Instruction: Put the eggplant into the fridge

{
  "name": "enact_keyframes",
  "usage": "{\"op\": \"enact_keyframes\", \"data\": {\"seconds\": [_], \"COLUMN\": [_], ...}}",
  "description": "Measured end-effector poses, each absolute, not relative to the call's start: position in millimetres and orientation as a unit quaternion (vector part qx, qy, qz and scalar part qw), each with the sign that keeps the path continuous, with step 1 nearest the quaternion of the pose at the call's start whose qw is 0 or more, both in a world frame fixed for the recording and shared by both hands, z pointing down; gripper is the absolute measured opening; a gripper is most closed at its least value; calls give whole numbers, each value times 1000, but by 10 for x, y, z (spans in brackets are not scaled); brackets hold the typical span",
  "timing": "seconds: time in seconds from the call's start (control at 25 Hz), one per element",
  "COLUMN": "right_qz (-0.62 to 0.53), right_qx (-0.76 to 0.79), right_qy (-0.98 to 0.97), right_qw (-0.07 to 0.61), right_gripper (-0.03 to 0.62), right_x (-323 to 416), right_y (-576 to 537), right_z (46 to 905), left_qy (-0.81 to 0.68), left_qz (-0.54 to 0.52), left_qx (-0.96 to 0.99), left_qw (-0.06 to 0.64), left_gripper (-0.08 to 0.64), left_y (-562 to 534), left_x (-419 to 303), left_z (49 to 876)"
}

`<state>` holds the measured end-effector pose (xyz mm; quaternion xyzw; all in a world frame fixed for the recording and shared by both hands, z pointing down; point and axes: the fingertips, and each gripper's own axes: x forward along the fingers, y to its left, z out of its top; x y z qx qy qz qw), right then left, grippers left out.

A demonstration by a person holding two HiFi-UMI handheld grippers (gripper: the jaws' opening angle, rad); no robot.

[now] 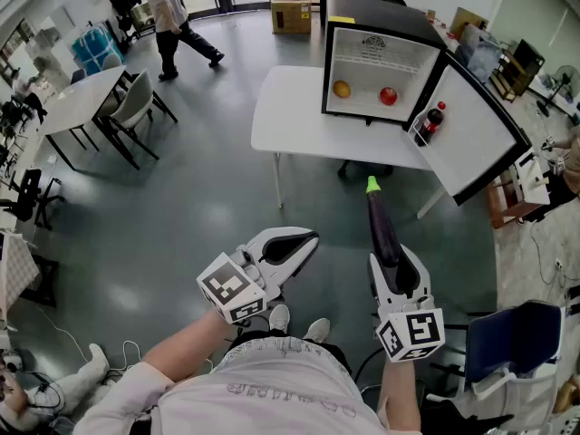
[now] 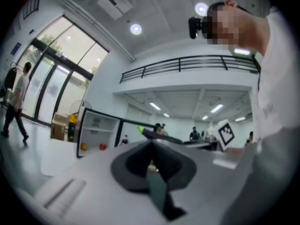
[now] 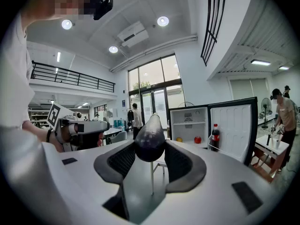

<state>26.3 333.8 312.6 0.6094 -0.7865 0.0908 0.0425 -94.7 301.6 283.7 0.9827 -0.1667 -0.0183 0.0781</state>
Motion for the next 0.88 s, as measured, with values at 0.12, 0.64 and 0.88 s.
{"op": "enact_keyframes", "data": {"seconds": [0.12,0.64,0.88], "right_qz": [95,87,87], "right_qx": [609,609,605], "right_qy": [-786,-788,-791], "right_qw": [44,26,20], "right_gripper": [196,196,196], "right_x": [314,453,520], "right_y": [3402,3554,3627], "right_z": [3168,3097,3110], "left_qy": [-167,-177,-188], "left_qz": [-18,-17,-18], "left_qx": [983,981,979], "left_qw": [78,80,78], "left_gripper": [8,8,7], "left_y": [3071,3251,3304], "left_x": [-907,-806,-770], "left_z": [2829,2883,2903]}}
